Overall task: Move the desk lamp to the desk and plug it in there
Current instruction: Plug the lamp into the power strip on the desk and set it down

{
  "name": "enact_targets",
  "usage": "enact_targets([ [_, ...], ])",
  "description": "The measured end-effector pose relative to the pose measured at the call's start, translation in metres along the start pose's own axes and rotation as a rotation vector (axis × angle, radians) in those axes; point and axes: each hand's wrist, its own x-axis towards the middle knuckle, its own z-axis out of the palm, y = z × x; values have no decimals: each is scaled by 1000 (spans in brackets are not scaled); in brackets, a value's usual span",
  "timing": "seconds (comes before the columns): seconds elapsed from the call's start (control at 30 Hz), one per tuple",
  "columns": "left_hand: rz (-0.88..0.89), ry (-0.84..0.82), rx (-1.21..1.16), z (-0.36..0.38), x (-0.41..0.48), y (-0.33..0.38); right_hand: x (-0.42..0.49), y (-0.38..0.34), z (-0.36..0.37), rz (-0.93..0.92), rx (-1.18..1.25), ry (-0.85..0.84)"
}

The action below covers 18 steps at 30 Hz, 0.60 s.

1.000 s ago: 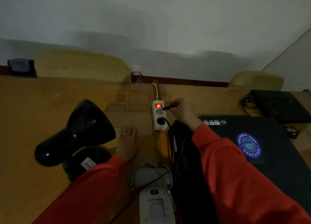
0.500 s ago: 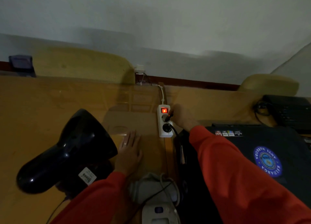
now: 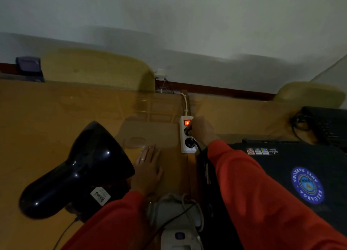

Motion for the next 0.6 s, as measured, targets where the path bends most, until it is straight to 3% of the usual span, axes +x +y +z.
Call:
enact_targets([
  [0.2, -3, -9, -20, -3, 0, 5, -8, -8, -13, -10, 46, 34],
  [0.37, 38, -156, -60, -29, 7, 5, -34, -7, -5, 7, 62, 13],
  [0.5, 43, -224, -195, -59, -7, 9, -66, -32, -13, -87, 219, 221],
  [0.6, 134, -241, -159, -77, -34, 12, -102, -54, -13, -182, 323, 291],
])
